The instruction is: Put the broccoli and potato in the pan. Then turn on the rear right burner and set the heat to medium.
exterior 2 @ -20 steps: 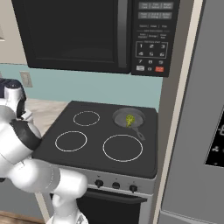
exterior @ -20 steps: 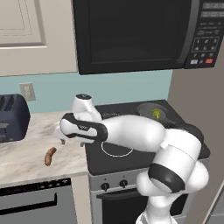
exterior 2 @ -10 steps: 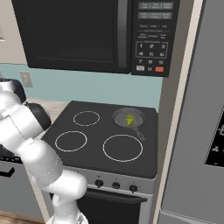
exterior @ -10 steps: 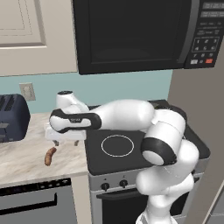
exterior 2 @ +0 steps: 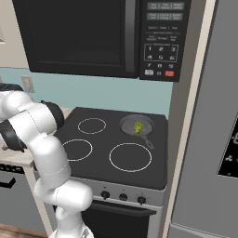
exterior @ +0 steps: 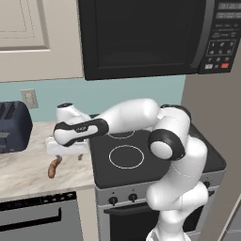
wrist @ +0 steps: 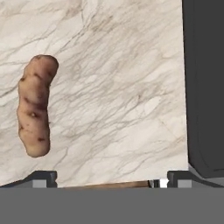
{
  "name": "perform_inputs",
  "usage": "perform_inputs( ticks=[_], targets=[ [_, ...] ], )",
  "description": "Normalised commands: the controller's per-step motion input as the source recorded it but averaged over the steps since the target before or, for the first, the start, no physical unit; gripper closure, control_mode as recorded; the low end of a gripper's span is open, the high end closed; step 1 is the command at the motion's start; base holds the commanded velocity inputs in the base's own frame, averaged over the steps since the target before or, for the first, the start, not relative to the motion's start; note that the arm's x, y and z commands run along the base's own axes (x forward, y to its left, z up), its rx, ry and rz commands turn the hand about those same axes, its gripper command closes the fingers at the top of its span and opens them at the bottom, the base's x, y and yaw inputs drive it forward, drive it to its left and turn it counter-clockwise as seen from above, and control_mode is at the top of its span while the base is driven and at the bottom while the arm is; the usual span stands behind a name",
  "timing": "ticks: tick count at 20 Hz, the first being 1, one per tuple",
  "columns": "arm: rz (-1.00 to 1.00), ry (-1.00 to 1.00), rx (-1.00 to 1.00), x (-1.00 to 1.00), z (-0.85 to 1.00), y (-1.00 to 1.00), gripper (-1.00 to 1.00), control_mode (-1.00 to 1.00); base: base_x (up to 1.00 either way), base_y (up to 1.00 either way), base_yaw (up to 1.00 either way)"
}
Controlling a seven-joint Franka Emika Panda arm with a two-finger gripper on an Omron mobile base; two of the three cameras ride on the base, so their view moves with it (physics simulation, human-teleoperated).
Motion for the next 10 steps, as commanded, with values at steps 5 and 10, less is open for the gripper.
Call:
perform_inputs(
  ticks=[5,10],
  targets=[
    [0.0,0.0,0.0,0.04,-0.22,0.05,-1.0,-1.0,0.0,0.0,0.0],
    [0.0,0.0,0.0,0.0,0.0,0.27,-1.0,-1.0,0.0,0.0,0.0]
  ],
)
